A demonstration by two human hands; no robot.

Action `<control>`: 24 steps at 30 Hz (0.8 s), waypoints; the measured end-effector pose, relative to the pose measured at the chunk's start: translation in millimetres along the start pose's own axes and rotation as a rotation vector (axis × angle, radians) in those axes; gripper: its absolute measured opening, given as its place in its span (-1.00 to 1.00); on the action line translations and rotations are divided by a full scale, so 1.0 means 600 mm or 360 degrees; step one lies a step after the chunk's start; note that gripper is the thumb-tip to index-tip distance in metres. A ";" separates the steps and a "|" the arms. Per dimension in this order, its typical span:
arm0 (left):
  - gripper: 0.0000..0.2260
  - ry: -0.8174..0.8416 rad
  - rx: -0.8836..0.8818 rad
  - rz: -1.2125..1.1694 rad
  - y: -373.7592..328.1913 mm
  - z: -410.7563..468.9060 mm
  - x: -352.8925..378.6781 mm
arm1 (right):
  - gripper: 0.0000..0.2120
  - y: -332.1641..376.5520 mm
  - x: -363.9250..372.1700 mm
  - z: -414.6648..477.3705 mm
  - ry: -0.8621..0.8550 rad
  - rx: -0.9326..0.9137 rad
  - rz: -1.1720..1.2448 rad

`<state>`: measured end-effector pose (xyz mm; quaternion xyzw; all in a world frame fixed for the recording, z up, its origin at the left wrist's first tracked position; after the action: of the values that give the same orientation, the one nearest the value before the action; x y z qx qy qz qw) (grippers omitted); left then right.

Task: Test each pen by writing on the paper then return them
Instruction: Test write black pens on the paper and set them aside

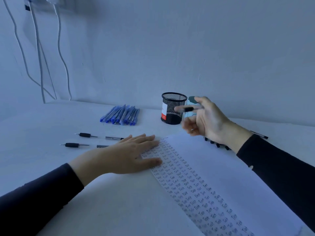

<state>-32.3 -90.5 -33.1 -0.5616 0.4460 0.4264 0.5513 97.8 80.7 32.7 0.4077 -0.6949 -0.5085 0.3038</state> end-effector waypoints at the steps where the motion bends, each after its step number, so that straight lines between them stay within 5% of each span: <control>1: -0.28 0.0019 0.0006 0.0014 -0.001 0.000 0.000 | -0.50 -0.006 0.000 0.007 -0.0060 0.0039 -0.0132; 6: -0.30 0.0049 0.0009 0.0065 -0.003 0.000 -0.002 | -0.72 -0.033 0.023 0.039 0.0059 0.0063 -0.0193; 10: -0.28 0.0070 -0.0007 0.0061 -0.004 0.000 -0.004 | -0.90 -0.044 0.027 0.066 -0.0296 -0.0201 -0.0657; 16: -0.27 0.0062 -0.0020 0.0068 -0.002 0.002 -0.004 | -0.57 -0.051 0.027 0.088 -0.0622 -0.0478 -0.0742; 24: -0.27 0.0051 -0.0023 0.0044 0.000 0.003 -0.004 | -0.68 -0.054 0.028 0.087 -0.0683 -0.0598 -0.0749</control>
<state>-32.6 -88.8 -30.6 -0.5661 0.4595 0.4282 0.5339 54.6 84.8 -13.7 0.3776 -0.5246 -0.7570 0.0955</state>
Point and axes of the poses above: each hand's wrist, its own z-axis towards the middle knuckle, its own x-axis out of the palm, y = z × x, the point moved 4 cm from there along z, towards the middle knuckle, and after that the axes turned 12 degrees about x, right-handed, at the moved point
